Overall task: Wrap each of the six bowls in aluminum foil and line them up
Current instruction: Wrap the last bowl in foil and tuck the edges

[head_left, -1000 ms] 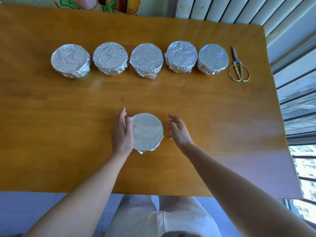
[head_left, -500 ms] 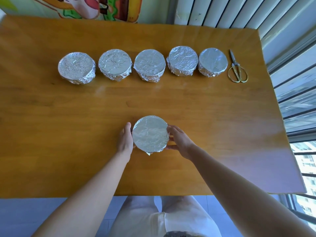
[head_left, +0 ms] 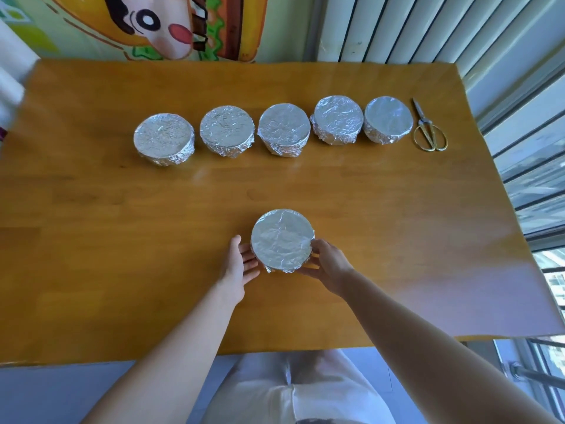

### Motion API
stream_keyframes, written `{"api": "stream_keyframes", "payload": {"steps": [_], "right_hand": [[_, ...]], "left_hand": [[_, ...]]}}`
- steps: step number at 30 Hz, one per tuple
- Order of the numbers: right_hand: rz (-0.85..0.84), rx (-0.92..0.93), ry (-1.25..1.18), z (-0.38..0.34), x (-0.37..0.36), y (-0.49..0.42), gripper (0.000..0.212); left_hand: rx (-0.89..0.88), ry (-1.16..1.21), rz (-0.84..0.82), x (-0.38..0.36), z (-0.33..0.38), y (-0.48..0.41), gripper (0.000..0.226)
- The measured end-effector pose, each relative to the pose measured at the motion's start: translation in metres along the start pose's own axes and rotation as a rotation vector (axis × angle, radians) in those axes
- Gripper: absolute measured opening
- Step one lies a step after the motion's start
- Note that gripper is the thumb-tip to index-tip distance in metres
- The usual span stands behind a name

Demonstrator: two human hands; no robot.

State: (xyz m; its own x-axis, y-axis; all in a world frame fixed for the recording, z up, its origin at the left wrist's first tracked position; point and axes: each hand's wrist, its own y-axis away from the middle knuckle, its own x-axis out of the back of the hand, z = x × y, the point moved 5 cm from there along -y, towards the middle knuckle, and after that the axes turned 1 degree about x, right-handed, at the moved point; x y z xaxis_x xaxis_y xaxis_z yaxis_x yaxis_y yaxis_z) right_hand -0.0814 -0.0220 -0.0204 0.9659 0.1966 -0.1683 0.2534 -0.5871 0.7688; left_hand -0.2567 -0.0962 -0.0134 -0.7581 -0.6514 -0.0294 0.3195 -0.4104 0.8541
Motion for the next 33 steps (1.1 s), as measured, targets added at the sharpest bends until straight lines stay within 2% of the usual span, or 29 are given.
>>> {"api": "stream_keyframes", "payload": {"steps": [6,13,21,23,28,33], "right_hand": [[-0.065,-0.065,0.118,0.000,-0.031,-0.006,0.032],[-0.119,-0.163,0.093,0.010,-0.091,-0.009,0.034],[-0.186,-0.174,0.175,0.018,-0.197,-0.032,0.049],[-0.145,-0.167,0.229,0.018,-0.224,-0.040,0.053],[0.148,0.029,0.035,0.002,-0.269,-0.060,0.031],[0.158,0.022,0.006,0.001,-0.296,-0.061,0.032]], "left_hand": [[0.064,0.101,-0.021,0.024,-0.003,0.010,0.041],[0.018,0.281,-0.015,0.070,0.011,0.003,0.045],[-0.006,0.277,-0.033,0.154,0.069,-0.034,0.045],[-0.014,0.251,-0.045,0.179,0.088,-0.045,0.044],[0.055,0.243,-0.097,0.225,0.121,-0.068,0.047],[0.079,0.195,-0.168,0.230,0.138,-0.082,0.042]]}}
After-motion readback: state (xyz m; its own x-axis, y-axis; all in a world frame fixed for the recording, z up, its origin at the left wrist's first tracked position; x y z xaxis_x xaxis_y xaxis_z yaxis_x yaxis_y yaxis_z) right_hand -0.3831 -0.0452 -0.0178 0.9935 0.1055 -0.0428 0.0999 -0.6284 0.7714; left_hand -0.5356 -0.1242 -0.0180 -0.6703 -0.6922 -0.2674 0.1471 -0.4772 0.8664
